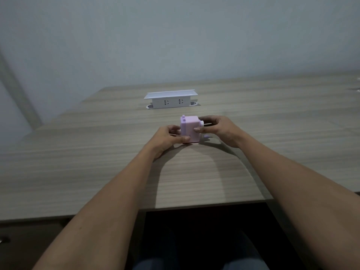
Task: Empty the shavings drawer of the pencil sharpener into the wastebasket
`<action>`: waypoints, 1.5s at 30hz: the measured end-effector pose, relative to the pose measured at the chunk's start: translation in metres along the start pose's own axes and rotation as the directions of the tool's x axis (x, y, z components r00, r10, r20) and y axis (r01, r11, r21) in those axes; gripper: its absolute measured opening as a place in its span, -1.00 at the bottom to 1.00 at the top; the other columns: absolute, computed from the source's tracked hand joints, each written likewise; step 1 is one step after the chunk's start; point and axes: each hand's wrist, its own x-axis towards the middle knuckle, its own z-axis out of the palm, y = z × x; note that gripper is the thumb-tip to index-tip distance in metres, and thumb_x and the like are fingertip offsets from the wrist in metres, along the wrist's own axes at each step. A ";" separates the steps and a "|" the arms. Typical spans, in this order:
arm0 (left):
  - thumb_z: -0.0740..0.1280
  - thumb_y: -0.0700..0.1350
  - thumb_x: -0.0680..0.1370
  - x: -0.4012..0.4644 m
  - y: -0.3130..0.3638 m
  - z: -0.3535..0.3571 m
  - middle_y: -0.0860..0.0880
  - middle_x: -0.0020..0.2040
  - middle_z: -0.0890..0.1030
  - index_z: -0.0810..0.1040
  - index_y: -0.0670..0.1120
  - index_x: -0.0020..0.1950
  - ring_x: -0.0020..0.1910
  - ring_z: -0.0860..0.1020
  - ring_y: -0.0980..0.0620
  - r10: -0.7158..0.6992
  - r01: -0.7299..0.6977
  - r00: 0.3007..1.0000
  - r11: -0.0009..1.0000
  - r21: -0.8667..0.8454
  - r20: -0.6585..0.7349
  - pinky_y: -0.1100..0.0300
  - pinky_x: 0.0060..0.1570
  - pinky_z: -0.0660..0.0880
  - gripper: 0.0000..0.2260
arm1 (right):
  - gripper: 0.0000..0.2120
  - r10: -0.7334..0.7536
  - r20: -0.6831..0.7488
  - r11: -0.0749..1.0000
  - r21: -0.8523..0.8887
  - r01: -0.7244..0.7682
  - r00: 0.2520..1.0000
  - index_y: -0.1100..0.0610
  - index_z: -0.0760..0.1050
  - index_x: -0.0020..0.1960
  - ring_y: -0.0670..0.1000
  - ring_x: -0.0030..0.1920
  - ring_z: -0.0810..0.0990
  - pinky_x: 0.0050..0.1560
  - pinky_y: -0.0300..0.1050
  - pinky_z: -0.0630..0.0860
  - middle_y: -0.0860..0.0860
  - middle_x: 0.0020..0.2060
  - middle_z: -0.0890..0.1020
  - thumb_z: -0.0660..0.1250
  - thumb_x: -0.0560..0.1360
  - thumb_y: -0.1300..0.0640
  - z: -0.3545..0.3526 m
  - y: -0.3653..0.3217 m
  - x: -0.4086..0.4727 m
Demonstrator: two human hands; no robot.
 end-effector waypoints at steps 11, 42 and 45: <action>0.56 -0.10 0.45 0.019 0.010 0.004 -0.03 0.14 0.73 0.61 -0.07 0.35 0.05 0.71 0.03 0.072 -0.072 0.997 0.997 -0.013 -0.016 0.18 0.00 0.60 -0.53 | -0.59 0.011 0.022 1.000 0.003 -0.011 1.000 0.20 0.67 0.23 0.14 0.13 0.73 0.13 0.02 0.64 0.13 0.08 0.76 0.58 0.39 0.25 -0.019 0.015 0.017; 0.50 -0.21 0.50 0.255 -0.014 0.004 -0.13 0.17 0.71 0.60 -0.21 0.35 0.14 0.67 -0.07 0.057 -0.055 0.995 0.998 0.024 -0.082 0.04 0.26 0.56 -0.58 | -0.60 -0.030 -0.049 0.999 -0.015 0.029 0.998 0.24 0.62 0.29 -0.03 0.01 0.73 -0.08 -0.24 0.61 0.13 0.12 0.74 0.52 0.46 0.28 -0.113 0.074 0.218; 0.50 -0.21 0.50 0.256 -0.014 0.006 -0.14 0.19 0.70 0.59 -0.22 0.35 0.17 0.66 -0.08 0.046 -0.045 0.994 0.999 0.017 -0.098 0.10 0.25 0.56 -0.58 | -0.57 -0.020 -0.054 1.000 -0.015 0.019 0.998 0.24 0.61 0.31 0.01 0.04 0.73 -0.07 -0.22 0.62 0.15 0.14 0.73 0.53 0.45 0.27 -0.114 0.075 0.219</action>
